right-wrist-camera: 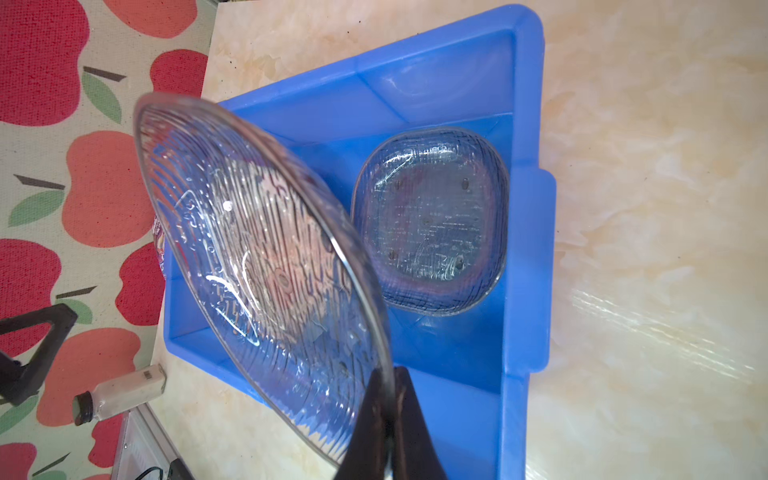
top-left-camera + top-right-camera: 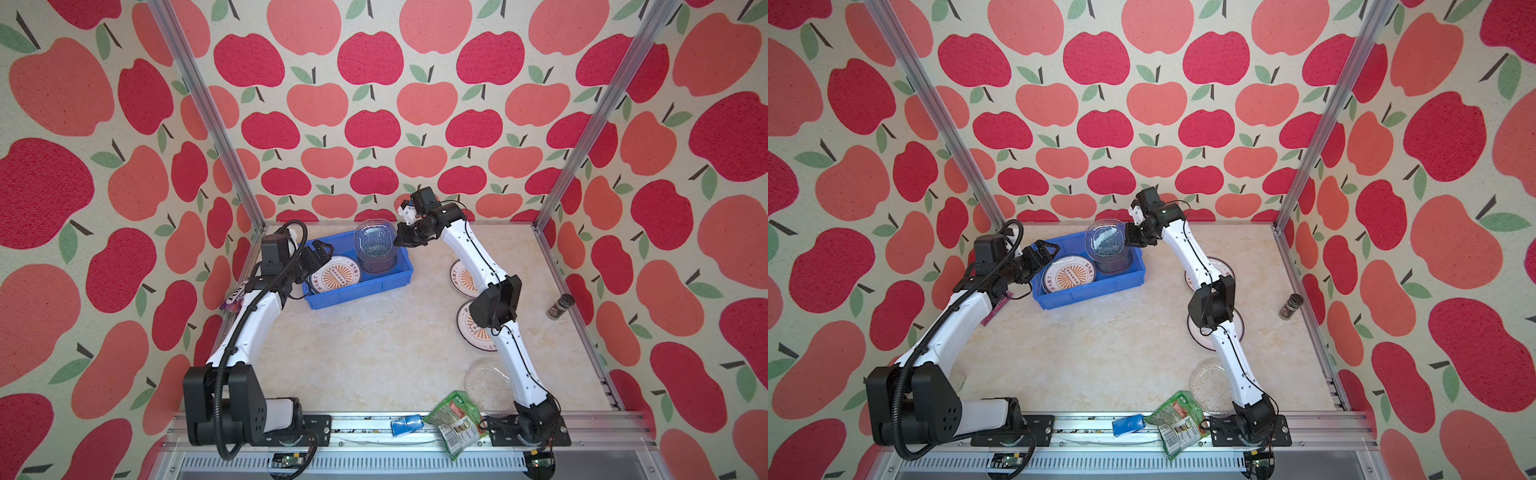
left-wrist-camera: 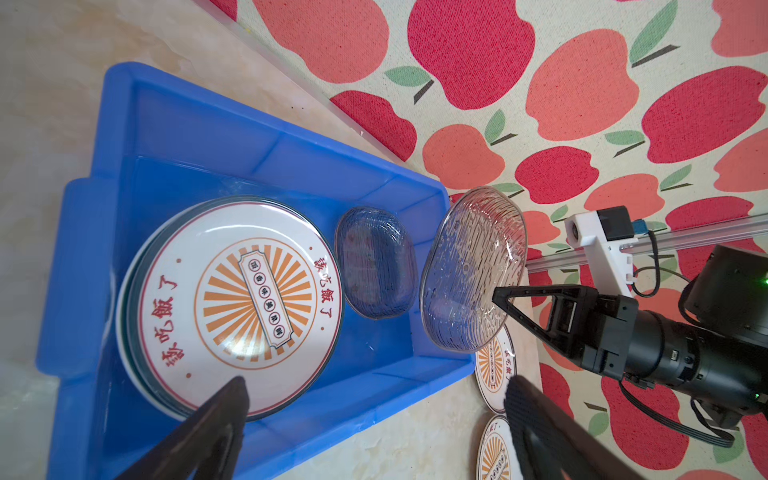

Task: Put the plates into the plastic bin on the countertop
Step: 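Lift the glass dish and carry it over the bin with the right gripper, then lower the glass dish into the bin and open the right gripper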

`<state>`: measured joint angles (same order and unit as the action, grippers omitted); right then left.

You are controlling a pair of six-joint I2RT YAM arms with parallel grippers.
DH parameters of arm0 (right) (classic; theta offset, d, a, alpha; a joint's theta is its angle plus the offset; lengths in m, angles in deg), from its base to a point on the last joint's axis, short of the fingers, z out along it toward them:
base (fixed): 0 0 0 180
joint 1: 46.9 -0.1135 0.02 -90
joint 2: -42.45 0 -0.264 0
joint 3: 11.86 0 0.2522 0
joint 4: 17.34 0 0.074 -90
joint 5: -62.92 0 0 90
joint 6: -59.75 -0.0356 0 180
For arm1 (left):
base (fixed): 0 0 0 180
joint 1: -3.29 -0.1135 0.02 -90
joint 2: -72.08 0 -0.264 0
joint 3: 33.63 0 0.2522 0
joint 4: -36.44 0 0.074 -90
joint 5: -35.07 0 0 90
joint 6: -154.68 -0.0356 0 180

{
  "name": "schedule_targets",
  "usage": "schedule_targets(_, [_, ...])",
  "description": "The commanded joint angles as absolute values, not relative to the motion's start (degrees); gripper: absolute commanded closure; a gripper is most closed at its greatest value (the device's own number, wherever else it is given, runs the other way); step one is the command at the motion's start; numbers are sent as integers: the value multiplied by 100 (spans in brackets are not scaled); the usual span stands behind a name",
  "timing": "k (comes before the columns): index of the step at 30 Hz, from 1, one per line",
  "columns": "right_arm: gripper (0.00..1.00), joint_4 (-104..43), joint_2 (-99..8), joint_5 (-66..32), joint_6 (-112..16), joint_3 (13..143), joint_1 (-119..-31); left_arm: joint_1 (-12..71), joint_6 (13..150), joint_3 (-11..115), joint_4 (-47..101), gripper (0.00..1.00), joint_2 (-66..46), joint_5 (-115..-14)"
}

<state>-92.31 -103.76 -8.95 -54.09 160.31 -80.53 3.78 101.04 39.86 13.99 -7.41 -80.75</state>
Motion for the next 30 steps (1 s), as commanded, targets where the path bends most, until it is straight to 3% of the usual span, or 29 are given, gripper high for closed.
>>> schedule_targets(1, [100, -8735, -10310, -633, -5690, 15958, -8033, 609, 9838, 4434, 1788, 6, -1244, -8002])
schedule_targets(5, [100, -8709, -10092, -402, -5542, 15700, -8013, 724, 9788, 4812, 2040, 16, -1900, -8275])
schedule_targets(13, [100, -8887, -9882, -124, -5478, 15501, -7940, 956, 9878, 5634, 2157, 26, -2737, -8494])
schedule_targets(25, [100, -8937, -9799, 117, -5460, 15512, -7846, 1085, 10202, 6293, 2107, 69, -3578, -8584])
schedule_targets(29, [100, -8976, -9852, 114, -5486, 15514, -7831, 1141, 10259, 6555, 1998, 89, -3803, -8600])
schedule_targets(30, [94, -8994, -9852, 87, -5490, 15516, -7832, 1163, 10262, 6641, 1926, 97, -3866, -8572])
